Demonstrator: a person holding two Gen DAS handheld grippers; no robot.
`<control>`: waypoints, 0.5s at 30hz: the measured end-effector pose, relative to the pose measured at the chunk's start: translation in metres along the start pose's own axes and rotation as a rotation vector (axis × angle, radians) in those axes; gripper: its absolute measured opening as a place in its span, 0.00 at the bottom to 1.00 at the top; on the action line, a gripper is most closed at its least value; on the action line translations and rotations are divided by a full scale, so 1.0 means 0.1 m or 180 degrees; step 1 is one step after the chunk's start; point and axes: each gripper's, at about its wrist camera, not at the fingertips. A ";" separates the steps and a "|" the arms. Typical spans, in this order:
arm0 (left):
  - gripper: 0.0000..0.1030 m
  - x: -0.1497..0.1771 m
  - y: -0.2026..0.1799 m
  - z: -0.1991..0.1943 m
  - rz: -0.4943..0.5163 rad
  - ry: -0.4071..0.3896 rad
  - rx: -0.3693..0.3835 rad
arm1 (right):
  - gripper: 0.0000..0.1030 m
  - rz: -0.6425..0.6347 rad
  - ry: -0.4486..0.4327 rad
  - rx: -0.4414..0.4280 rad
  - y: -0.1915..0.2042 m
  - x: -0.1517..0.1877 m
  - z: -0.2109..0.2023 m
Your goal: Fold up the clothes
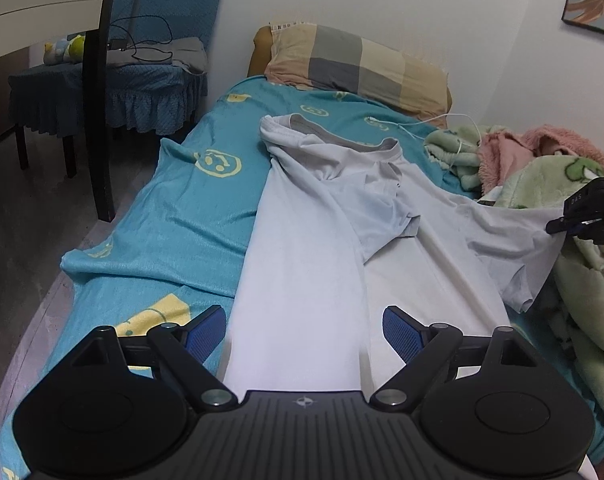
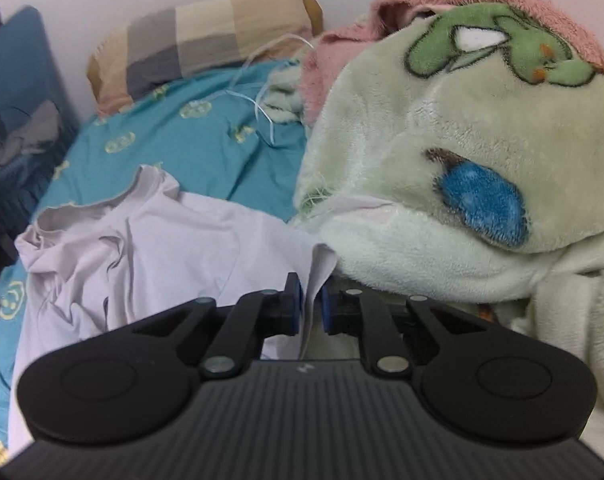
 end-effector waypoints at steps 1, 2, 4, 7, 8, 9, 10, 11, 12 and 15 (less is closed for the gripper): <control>0.85 -0.01 0.00 0.00 -0.0003 -0.0009 -0.0007 | 0.13 0.0031 0.0046 0.0039 -0.02 0.01 0.02; 0.85 -0.01 0.01 -0.01 -0.0014 -0.0015 -0.0006 | 0.13 0.0062 0.0092 0.0079 -0.03 0.02 0.04; 0.85 -0.02 0.03 0.00 -0.0048 -0.0011 0.0011 | 0.13 0.0141 0.0152 0.0120 -0.07 0.06 0.06; 0.83 -0.01 0.06 0.00 -0.0066 -0.0016 0.0051 | 0.13 0.0268 0.0060 -0.0081 -0.12 0.20 -0.04; 0.83 -0.01 0.05 0.01 -0.0057 -0.0016 0.0056 | 0.12 0.0267 -0.0013 -0.0217 -0.11 0.26 -0.11; 0.83 0.00 0.04 0.01 -0.0047 -0.0015 0.0063 | 0.12 0.0224 -0.0086 -0.0301 -0.08 0.32 -0.17; 0.83 0.01 0.04 0.01 -0.0035 -0.0011 0.0069 | 0.12 0.0159 -0.0127 -0.0330 -0.05 0.37 -0.21; 0.82 0.02 0.02 0.02 -0.0022 -0.0005 0.0069 | 0.12 0.0133 -0.0141 -0.0339 -0.04 0.40 -0.22; 0.82 0.02 0.01 0.02 -0.0009 0.0000 0.0067 | 0.12 0.0139 -0.0148 -0.0342 -0.05 0.42 -0.22; 0.82 0.04 -0.01 0.03 0.0034 0.0004 0.0045 | 0.12 0.0149 -0.0264 -0.0220 -0.16 0.37 -0.18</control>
Point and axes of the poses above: each gripper's, at about its wrist camera, not at the fingertips, and z roughly the way its jaws point, y to its left, x to its underside, and after that the axes turned 10 degrees about -x, right-handed
